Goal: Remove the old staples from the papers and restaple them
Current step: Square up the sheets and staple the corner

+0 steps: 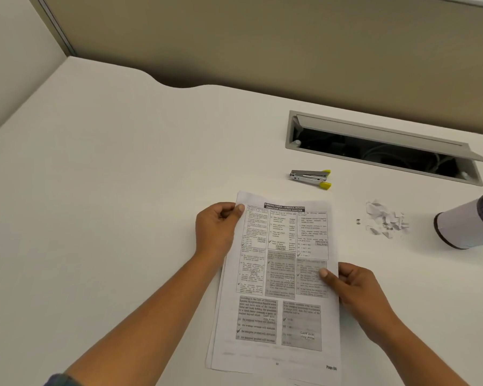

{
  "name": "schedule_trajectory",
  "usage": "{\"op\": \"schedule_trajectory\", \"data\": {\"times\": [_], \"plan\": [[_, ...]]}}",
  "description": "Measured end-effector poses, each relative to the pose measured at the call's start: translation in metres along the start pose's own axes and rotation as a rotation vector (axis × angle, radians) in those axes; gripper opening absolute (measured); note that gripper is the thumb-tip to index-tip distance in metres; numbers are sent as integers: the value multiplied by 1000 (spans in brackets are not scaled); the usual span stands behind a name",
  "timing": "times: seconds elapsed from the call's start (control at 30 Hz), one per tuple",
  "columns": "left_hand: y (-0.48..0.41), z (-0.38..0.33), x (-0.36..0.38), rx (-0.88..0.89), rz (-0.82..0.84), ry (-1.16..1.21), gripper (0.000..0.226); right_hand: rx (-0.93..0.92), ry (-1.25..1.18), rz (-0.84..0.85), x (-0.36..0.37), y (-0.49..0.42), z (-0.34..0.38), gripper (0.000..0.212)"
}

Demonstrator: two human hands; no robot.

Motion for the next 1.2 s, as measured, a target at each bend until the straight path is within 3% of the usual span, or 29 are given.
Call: {"op": "schedule_trajectory", "data": {"times": [0.17, 0.3, 0.37, 0.43, 0.6, 0.7, 0.93, 1.1, 1.2], "plan": [[-4, -4, -1, 3, -9, 43, 8, 71, 99, 24, -4, -4, 3, 24], [-4, 0, -4, 29, 17, 57, 8, 5, 366, -308, -29, -28, 24, 20], [-4, 1, -5, 48, 19, 68, 9, -87, 493, -378, -39, -48, 48, 18], [-4, 2, -6, 72, 18, 75, 10, -173, 605, -394, -44, -74, 69, 24], [-2, 3, -10, 102, 21, 122, 12, -251, 877, -320, -50, -142, 92, 63], [-3, 6, -12, 106, 12, 132, 15, -254, 977, -278, -50, -167, 94, 69], [-3, 6, -12, 125, 13, 153, 18, -296, 917, -362, -53, -169, 102, 34], [-3, 6, -11, 134, 22, 149, 17, -387, 650, -432, -51, -149, 112, 31], [-3, 7, -11, 133, 19, 148, 16, -432, 441, -389, -50, -137, 119, 37]]}}
Point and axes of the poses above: each hand's wrist, its own y-axis away from the middle knuckle, its own x-axis out of the palm, z = x × y, the point moved 3 cm from there along -y, towards the middle knuckle, and after that the axes turned 9 degrees about y, right-handed, at the moved point
